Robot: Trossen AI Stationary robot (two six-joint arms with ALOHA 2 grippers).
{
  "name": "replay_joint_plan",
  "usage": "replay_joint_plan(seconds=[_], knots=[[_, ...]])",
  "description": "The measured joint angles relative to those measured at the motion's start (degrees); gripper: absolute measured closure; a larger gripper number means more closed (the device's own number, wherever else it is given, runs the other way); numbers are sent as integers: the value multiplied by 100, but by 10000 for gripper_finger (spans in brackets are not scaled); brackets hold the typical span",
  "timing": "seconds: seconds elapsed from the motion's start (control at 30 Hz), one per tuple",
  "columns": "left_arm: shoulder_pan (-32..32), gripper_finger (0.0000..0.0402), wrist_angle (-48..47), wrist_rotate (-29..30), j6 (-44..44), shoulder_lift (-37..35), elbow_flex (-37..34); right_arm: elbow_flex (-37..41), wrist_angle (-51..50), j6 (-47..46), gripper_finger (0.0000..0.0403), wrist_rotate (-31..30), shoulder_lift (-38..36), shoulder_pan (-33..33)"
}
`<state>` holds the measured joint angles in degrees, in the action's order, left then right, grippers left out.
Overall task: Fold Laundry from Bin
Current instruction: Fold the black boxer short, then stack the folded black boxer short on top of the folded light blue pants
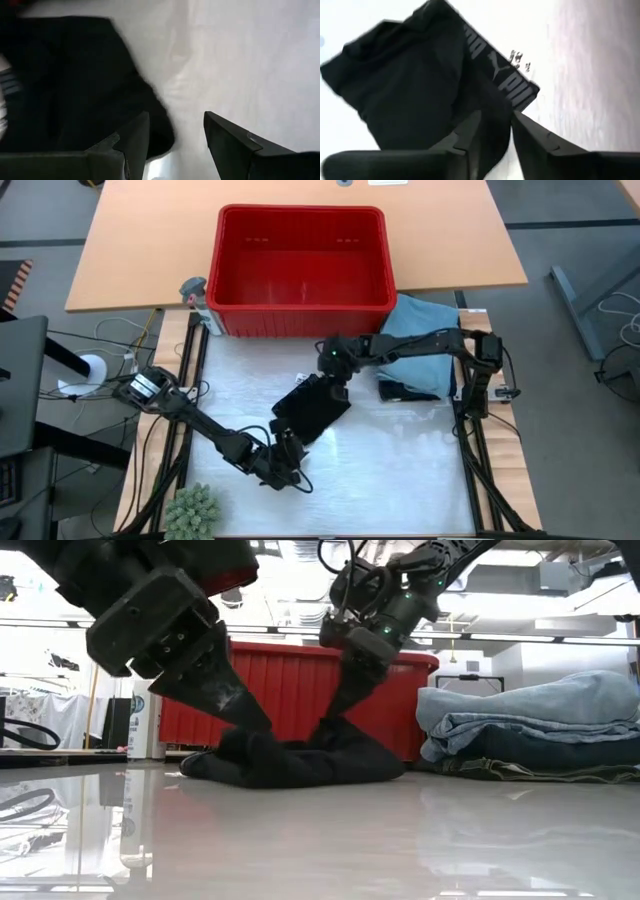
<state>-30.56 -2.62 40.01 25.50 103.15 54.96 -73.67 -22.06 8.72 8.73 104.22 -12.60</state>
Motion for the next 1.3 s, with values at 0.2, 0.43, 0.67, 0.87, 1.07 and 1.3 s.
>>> replay_joint_plan(seconds=[0.2,0.43,0.67,0.87,1.07,1.3], knots=[[-186,223,-466,764,317,-221,0,-2,459,-331,211,20,0,-239],[-70,223,-334,1788,-205,-686,0,-5,440,-143,200,1272,-108,-284],[391,223,-170,1659,-641,-854,-103,-7,-133,-157,201,1674,-311,154],[642,223,1666,988,-590,-846,-1169,-7,-875,-120,202,1666,-315,622],[598,223,2014,554,118,-843,-1750,-7,-931,206,204,1092,-277,902],[561,223,1954,403,586,-843,-2162,-8,-312,1079,189,172,25,1392]])
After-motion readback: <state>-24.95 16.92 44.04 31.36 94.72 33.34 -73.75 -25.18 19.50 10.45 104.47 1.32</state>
